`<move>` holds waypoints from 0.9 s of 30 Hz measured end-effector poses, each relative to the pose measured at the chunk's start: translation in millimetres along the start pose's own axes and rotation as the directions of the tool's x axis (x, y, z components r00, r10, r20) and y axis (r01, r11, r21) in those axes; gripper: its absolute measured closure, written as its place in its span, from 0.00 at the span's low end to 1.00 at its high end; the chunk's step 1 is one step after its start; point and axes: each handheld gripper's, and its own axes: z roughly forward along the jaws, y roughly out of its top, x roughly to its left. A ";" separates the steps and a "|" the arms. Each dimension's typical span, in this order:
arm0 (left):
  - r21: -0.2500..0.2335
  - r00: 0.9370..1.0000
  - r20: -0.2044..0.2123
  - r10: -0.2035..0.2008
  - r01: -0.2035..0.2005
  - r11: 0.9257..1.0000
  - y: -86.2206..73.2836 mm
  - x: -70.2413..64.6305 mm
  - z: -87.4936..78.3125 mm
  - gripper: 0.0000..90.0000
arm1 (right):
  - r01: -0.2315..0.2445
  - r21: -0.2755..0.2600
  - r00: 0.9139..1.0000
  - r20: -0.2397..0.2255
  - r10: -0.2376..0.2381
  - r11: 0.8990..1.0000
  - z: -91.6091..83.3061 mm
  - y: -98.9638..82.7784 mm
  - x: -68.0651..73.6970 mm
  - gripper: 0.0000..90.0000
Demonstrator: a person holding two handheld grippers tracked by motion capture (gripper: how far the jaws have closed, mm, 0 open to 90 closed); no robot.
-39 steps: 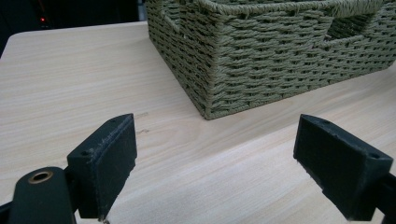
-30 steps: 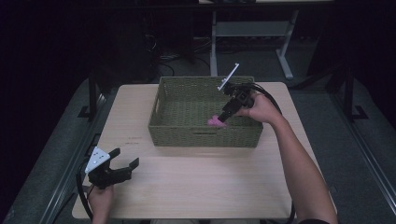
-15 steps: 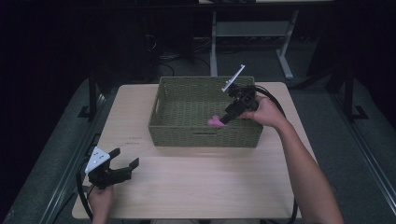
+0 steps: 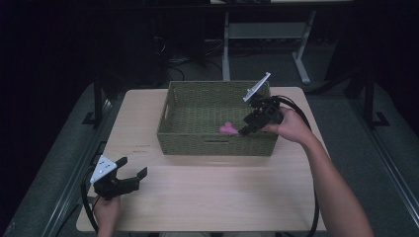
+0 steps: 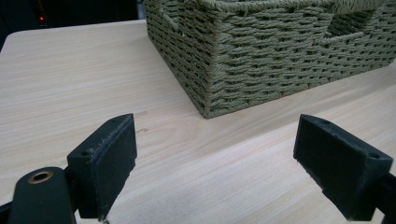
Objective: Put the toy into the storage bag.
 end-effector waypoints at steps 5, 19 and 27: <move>0.002 1.000 -0.001 0.001 -0.001 1.000 0.1 -0.1 0.2 0.14 | 0.005 -0.013 1.000 0.009 -0.005 1.000 -5.4 -8.8 8.2 0.35; 0.006 1.000 0.003 0.006 -0.006 1.000 0.0 -1.0 1.2 0.14 | -0.001 -0.058 0.999 0.034 0.003 0.998 -14.1 -50.4 36.2 0.31; 0.007 1.000 0.003 0.006 -0.007 1.000 -0.1 -1.5 2.2 0.14 | -0.003 -0.061 0.999 0.052 0.006 0.998 -8.6 -77.4 50.9 0.30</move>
